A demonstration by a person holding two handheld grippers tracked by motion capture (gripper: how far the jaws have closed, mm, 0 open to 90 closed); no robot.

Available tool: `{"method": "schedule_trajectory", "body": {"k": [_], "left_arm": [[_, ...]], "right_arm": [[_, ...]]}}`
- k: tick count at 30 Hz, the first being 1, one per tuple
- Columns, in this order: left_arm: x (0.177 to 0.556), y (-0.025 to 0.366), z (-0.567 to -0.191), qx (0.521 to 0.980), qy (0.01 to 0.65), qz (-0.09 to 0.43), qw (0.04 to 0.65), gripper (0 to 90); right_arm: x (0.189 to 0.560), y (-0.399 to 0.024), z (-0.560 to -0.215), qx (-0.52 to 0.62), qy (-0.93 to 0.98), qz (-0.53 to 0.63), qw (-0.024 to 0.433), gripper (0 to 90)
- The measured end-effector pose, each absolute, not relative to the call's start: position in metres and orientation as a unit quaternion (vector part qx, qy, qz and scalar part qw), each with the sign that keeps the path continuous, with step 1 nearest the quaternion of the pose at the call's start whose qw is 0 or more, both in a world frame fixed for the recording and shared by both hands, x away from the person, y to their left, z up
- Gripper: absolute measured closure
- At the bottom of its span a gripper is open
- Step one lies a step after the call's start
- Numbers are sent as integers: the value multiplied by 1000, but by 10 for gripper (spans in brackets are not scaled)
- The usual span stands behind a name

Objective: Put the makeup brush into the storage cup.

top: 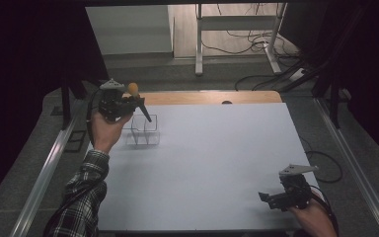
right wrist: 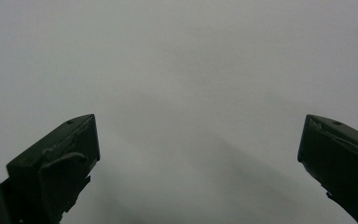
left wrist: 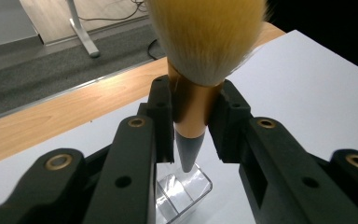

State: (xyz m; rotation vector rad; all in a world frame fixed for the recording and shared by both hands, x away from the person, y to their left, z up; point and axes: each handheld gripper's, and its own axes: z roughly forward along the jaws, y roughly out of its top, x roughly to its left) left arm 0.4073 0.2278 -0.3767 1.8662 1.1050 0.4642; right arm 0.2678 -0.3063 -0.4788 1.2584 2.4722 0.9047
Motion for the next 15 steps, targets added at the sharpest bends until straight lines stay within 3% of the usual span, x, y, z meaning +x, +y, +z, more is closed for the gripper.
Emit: {"method": "schedule_trajectory", "body": {"k": [15], "left_arm": [[412,227,-398,752,455,181,441,720]], "right_arm": [[268,-305,-480,427,845,302,109,0]]}}
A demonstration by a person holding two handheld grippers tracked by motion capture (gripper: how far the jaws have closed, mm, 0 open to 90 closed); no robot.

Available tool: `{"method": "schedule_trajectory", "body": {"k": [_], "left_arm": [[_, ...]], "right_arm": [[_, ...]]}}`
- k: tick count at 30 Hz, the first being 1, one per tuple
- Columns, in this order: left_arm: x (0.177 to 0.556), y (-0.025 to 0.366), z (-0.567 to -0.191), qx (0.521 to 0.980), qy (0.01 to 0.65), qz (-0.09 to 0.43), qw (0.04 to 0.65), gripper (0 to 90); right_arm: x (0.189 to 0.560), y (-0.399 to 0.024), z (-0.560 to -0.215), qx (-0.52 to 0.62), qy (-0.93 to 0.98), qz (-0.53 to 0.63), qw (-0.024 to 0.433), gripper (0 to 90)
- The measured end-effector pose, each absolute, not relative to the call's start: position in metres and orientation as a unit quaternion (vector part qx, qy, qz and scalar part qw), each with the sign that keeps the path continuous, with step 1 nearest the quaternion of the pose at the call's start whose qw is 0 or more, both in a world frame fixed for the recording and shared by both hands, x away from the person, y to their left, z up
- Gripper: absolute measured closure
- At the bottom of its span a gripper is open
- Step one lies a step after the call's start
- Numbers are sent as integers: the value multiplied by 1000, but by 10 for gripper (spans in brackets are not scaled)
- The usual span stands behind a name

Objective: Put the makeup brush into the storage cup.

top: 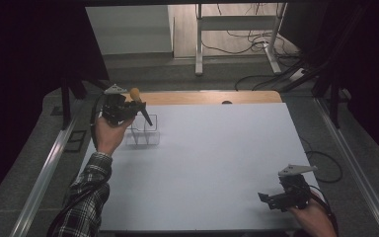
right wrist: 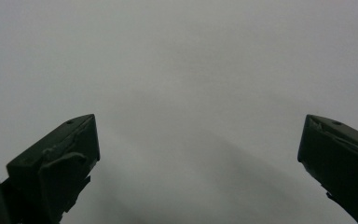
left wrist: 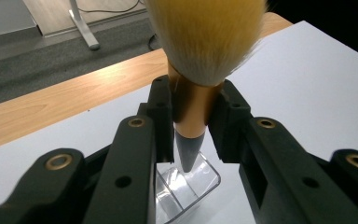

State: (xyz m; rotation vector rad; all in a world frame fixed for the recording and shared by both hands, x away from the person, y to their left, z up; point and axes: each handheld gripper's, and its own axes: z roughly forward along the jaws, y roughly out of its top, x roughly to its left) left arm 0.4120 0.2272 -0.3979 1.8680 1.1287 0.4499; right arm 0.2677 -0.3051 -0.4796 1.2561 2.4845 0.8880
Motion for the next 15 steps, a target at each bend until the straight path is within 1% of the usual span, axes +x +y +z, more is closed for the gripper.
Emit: {"method": "schedule_trajectory", "body": {"k": [15], "left_arm": [[415,224,-416,746,466,174,444,720]], "right_arm": [[268,-304,-480,425,848,297,109,0]]}}
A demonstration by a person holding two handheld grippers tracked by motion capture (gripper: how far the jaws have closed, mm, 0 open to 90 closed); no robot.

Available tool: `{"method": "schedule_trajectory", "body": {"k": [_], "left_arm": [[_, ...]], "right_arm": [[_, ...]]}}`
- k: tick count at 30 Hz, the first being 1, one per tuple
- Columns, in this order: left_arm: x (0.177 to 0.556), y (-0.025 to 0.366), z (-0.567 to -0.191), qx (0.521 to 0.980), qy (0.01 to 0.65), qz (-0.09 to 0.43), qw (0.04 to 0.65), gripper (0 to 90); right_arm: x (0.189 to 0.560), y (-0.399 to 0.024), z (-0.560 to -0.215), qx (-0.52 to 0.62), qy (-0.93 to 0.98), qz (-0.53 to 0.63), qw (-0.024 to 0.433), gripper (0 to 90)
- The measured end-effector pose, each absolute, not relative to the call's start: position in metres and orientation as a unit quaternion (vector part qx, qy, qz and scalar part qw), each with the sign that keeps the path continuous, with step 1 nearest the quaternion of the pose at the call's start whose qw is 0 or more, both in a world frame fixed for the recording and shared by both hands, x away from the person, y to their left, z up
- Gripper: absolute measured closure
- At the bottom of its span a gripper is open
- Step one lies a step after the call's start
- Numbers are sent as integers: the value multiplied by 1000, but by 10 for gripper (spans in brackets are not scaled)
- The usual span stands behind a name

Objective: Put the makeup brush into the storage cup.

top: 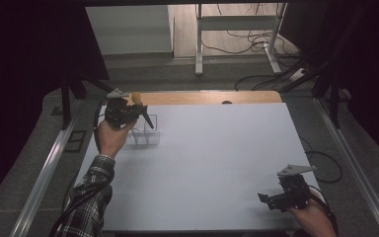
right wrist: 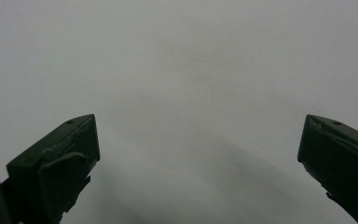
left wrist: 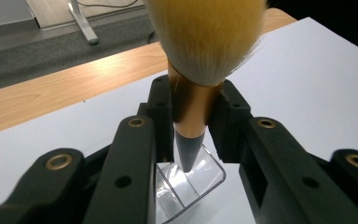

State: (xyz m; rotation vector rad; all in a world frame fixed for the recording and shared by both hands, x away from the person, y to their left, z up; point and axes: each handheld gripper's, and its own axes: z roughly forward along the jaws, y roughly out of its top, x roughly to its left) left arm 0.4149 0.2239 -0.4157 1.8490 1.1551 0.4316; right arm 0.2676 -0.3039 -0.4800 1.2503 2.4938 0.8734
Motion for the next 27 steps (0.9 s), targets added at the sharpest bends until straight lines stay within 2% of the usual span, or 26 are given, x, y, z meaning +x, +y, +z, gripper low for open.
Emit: {"method": "schedule_trajectory", "body": {"k": [27], "left_arm": [[417,216,-444,750,474,170,430,720]], "right_arm": [[268,-303,-481,420,852,292,106,0]]}}
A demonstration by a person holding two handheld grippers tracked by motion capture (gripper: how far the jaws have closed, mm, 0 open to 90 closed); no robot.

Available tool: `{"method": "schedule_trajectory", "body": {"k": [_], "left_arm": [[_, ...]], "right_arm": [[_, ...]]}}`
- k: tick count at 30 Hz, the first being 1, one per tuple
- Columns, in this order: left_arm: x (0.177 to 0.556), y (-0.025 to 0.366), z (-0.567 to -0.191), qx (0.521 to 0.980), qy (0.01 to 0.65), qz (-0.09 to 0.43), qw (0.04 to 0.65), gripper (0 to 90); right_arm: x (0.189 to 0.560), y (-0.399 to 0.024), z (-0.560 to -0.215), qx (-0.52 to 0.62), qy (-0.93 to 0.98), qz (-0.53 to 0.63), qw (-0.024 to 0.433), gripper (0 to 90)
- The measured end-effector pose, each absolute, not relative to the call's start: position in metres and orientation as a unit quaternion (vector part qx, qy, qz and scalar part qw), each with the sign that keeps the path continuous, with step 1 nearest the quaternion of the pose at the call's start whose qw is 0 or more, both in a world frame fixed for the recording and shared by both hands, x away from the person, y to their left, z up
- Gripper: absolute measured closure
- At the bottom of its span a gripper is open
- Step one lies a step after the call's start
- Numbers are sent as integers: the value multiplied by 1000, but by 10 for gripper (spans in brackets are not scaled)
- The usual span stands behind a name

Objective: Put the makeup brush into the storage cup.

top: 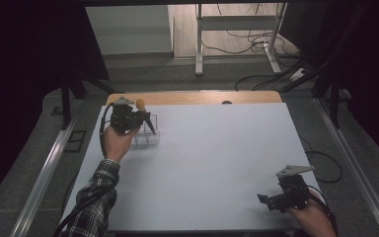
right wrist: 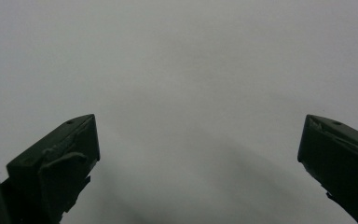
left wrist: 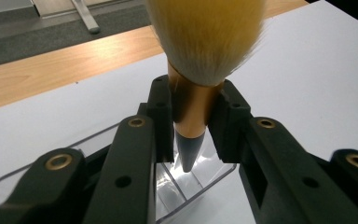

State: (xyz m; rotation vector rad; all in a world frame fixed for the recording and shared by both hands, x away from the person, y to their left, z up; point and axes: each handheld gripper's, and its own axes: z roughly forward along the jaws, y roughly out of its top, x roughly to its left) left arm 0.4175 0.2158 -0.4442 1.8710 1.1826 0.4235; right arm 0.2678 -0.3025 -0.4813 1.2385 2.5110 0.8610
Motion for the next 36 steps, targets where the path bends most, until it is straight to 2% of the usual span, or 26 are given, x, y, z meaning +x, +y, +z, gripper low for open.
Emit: {"method": "schedule_trajectory", "body": {"k": [23,26,29,32,36], "left_arm": [[417,209,-457,763,463,170,419,705],[418,209,-453,764,459,172,420,475],[419,210,-449,767,454,171,420,327],[420,213,-447,765,463,172,414,193],[420,217,-446,762,470,166,413,95]], "right_arm": [[268,-302,-482,417,856,288,104,0],[268,-302,-482,417,856,287,105,0],[268,-301,-482,417,856,287,105,0],[268,-301,-482,415,857,287,106,0],[268,-301,-482,415,857,286,105,0]]}}
